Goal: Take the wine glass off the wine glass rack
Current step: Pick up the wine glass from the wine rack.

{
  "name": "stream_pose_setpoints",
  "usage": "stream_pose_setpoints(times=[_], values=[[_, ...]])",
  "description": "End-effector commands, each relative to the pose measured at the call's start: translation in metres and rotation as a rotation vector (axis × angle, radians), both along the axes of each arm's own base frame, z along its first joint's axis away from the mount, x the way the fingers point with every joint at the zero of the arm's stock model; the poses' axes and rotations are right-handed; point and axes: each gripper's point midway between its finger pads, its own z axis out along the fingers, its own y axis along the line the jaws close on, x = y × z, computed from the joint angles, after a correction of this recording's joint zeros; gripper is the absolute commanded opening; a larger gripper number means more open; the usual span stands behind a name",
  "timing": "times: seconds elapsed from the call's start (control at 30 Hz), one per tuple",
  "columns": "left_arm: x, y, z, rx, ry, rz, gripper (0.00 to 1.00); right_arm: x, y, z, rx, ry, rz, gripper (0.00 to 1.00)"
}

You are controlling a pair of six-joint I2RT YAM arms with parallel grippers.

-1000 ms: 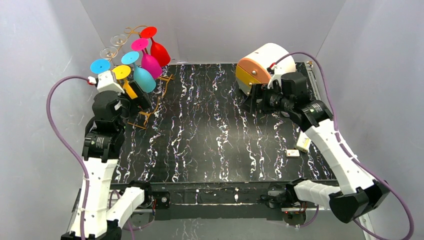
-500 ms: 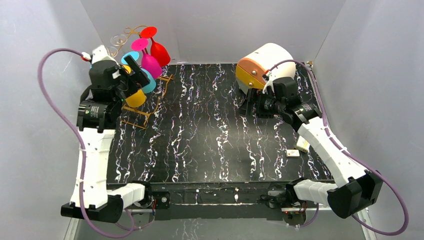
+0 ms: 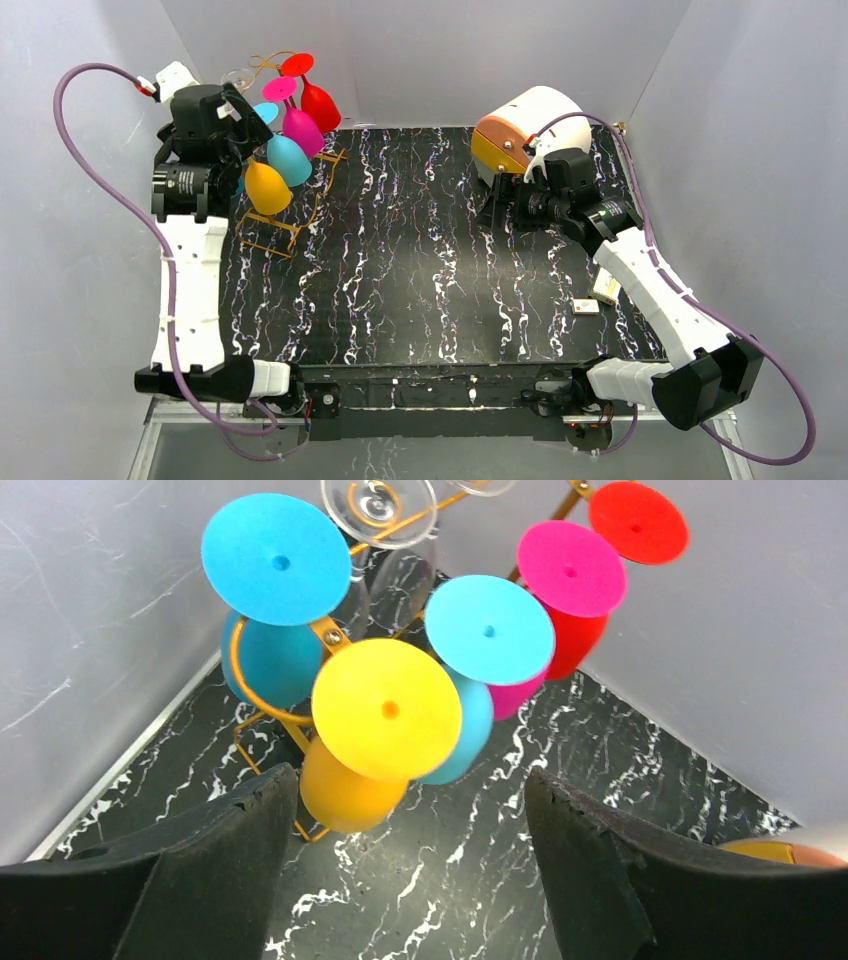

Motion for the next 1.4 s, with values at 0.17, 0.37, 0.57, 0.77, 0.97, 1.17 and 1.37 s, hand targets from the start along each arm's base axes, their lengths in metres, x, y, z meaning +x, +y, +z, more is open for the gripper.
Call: stream_pose_setpoints(times=[0.17,0.37,0.57,0.77,0.97,1.17,1.37], values=[[0.019,0.044,-0.013,-0.062,0.032,0.025,0.73,0.003,0.004,0.018,0.028,-0.037,0.009,0.99],[0.027,0.050,-0.020,-0.109,0.017,-0.039,0.71,0.006,0.003,0.017,0.008,-0.043,0.015,0.99],[0.040,0.041,-0.034,-0.176,0.015,-0.135,0.70,0.007,0.009,0.018,0.018,-0.030,0.047,0.99],[0.046,0.039,-0.040,-0.226,-0.012,-0.167,0.62,0.005,0.010,0.015,0.018,-0.029,0.060,0.99],[0.049,0.040,-0.043,-0.262,-0.029,-0.174,0.53,0.006,0.007,0.014,-0.001,-0.040,0.058,0.99],[0.047,0.038,-0.046,-0.329,-0.067,-0.179,0.50,0.005,0.010,0.013,0.004,-0.027,0.072,0.98],[0.044,0.034,-0.051,-0.382,-0.074,-0.179,0.48,0.005,0.012,0.012,0.012,-0.017,0.080,0.97]])
